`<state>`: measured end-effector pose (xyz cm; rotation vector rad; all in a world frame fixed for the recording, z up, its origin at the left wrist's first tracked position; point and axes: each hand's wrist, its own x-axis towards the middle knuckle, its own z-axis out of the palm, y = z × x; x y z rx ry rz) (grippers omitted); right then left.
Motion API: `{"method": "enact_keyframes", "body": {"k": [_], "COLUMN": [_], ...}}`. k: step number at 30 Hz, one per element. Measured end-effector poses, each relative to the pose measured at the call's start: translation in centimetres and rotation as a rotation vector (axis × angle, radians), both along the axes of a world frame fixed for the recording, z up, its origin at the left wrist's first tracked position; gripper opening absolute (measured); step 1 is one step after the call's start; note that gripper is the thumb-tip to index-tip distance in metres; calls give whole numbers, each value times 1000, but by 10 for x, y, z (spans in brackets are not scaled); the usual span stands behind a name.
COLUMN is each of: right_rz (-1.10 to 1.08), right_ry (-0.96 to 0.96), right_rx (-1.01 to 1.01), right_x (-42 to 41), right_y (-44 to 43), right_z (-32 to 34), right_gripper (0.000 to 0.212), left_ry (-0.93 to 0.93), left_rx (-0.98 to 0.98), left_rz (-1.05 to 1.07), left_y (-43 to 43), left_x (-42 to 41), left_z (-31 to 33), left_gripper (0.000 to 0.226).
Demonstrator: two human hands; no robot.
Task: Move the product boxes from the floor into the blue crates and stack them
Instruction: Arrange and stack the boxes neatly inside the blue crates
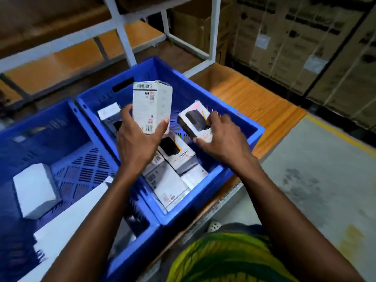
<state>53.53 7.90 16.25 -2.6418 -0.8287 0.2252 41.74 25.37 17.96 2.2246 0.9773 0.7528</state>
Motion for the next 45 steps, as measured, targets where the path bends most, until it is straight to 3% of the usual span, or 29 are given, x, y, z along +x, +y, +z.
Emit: {"method": "enact_keyframes", "body": {"k": [2,4,7,9,13,16,19,22,24,26,29,31,33,39,45], "right_rz": [191,338,455,395,277,429,545,372,235,136,101,216,264,278,530], "right_ry": [147,264,324,327,231,212,127,36,14,-22,-3,170,296,84,76], "right_rx": [-438,-599,-503,-442,-137,5,110,236,350,387,127,-227,-347,-164,-57], "right_x": [13,22,30,36,51,55,50,42,39,37,46,53,57,49,29], "right_y": [10,17,19,16,16,22,32,40,45,51,58,56,52,56,109], "right_z": [1,5,5,1,4,18,19,19,17,13,0,-12,-21,-12,31], "right_gripper": [71,63,49,55,106,136,109,91,86,73,59,67,79,55,57], "left_ry": [33,105,250,311,266,198,124,39,95,266,469,520,561,598,605], "left_rx": [-28,13,88,142,200,198,246,193,106,73,64,86,113,140,145], "left_rz": [-29,-88,-177,-233,-402,-545,-590,-478,-406,-366,-350,-396,-426,-422,-403], "left_y": [2,2,1,0,8,12,13,13,14,17,18,18,16,15,15], "left_x": [2,0,-2,-2,-2,0,0,-2,-5,-8,-9,-9,-9,-12,-13], "left_z": [-4,-9,-13,-15,-20,-22,-26,-25,-21,-21,-23,-22,-20,-19,-18], "left_gripper": [84,80,75,68,60,59,55,57,64,65,55,48,40,36,40]}}
